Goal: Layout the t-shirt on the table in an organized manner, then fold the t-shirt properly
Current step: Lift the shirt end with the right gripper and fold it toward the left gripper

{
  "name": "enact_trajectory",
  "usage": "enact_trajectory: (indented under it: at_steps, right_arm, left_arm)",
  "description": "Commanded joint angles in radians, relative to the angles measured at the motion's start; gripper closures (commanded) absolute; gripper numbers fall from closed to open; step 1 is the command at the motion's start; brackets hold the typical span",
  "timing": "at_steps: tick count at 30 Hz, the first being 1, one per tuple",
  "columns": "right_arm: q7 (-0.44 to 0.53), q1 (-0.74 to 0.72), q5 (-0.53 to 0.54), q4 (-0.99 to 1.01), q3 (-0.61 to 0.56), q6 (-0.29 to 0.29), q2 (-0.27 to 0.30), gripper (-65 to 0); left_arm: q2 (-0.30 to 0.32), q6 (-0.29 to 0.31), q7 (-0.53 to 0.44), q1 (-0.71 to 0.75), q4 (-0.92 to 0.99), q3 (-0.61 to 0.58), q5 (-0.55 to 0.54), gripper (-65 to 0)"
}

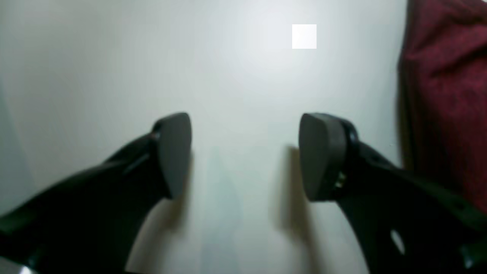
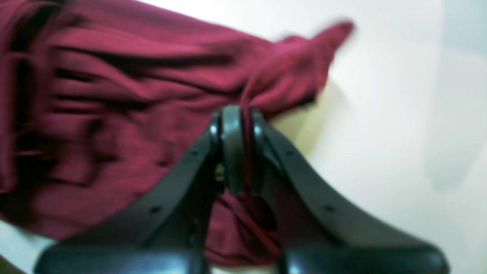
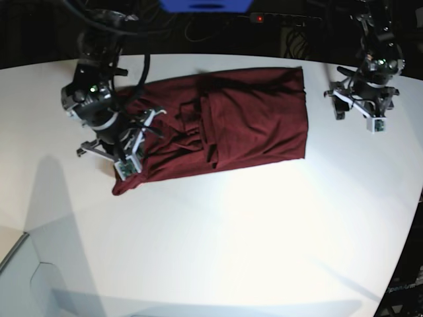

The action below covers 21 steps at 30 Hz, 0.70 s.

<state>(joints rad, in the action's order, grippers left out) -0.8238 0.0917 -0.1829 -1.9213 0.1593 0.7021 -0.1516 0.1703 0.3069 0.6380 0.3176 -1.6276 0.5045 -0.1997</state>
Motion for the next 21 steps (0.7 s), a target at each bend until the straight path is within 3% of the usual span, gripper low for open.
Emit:
enact_trajectory:
  at_steps: [1, 14, 21]
  right_arm:
    - [0.027, 0.004, 0.02, -0.033, -0.046, -0.004, -0.005, 0.0]
    - [0.027, 0.023, 0.016, -0.073, -0.475, -0.004, -0.005, 0.0]
    - [0.028, -0.045, 0.015, 0.013, -0.668, -0.004, -0.005, 0.0]
  left_arm:
    - [0.008, -0.002, -0.019, -0.005, -0.033, 0.006, -0.005, -43.1]
    - [0.001, -0.012, -0.017, 0.015, -0.086, 0.007, -0.007, -43.1]
    - [-0.076, -0.012, -0.017, 0.019, -0.104, 0.007, -0.004, -43.1]
